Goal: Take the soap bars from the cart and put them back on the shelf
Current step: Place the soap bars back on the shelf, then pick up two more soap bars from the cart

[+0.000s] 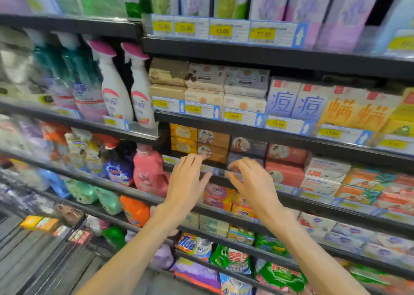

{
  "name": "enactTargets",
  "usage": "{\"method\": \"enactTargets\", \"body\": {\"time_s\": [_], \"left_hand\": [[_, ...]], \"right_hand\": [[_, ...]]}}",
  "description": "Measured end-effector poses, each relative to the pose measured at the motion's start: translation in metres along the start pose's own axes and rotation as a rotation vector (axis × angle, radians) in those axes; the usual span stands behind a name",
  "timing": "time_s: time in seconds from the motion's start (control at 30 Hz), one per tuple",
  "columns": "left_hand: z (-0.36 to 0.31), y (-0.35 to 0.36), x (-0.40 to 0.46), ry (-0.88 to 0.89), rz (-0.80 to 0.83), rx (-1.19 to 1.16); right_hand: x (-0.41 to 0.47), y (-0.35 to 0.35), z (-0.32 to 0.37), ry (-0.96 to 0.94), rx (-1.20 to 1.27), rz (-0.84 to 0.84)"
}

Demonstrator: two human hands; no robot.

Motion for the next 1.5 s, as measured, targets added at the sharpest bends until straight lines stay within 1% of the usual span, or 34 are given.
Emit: {"method": "enactTargets", "body": {"time_s": [0.07, 0.13, 0.3, 0.4, 0.47, 0.6, 0.7, 0.87, 1.0, 1.1, 1.27, 1.37, 1.5], "left_hand": [[0.030, -0.020, -0.038, -0.058, -0.048, 0.036], [0.063, -0.039, -0.082, -0.154, -0.064, 0.093], [0.141, -0.084, -0.210, -0.515, -0.031, 0.200], [0.173, -0.111, -0.285, -0.669, -0.022, 0.243], [0.187, -0.131, -0.329, -0.741, -0.022, 0.259], [0.221, -0.165, -0.401, -0.840, -0.092, 0.264], [0.265, -0.186, -0.448, -0.905, -0.089, 0.286], [0.342, -0.233, -0.518, -0.963, -0.124, 0.340], [0.404, -0.264, -0.560, -0.998, -0.102, 0.341], [0.450, -0.282, -0.575, -1.001, -0.071, 0.323], [0.532, -0.307, -0.570, -0.971, -0.035, 0.290], [0.589, -0.314, -0.551, -0.923, -0.013, 0.266], [0.667, -0.325, -0.514, -0.850, 0.030, 0.264]], "right_hand": [[0.016, 0.017, 0.037, -0.142, 0.007, 0.060], [0.026, 0.038, 0.078, -0.281, 0.032, 0.118], [0.031, 0.088, 0.192, -0.557, 0.177, 0.270], [0.023, 0.110, 0.263, -0.713, 0.204, 0.368], [0.014, 0.117, 0.310, -0.803, 0.221, 0.379], [0.001, 0.132, 0.404, -0.946, 0.225, 0.431], [-0.004, 0.151, 0.476, -1.032, 0.136, 0.467], [-0.011, 0.177, 0.595, -1.090, 0.105, 0.441], [-0.011, 0.197, 0.674, -1.099, 0.133, 0.482], [-0.003, 0.211, 0.725, -1.106, 0.143, 0.514], [0.027, 0.251, 0.786, -1.080, 0.129, 0.516], [0.056, 0.279, 0.815, -1.051, 0.112, 0.523], [0.108, 0.318, 0.848, -0.960, 0.104, 0.532]]}}
Point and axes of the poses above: each hand's wrist, its own x-axis towards the middle knuckle, its own y-axis out of the palm, z = x × y, the point moved 4 cm from there along x, towards the middle knuckle, and after that the axes turned 13 degrees about z, right-handed, at the moved point
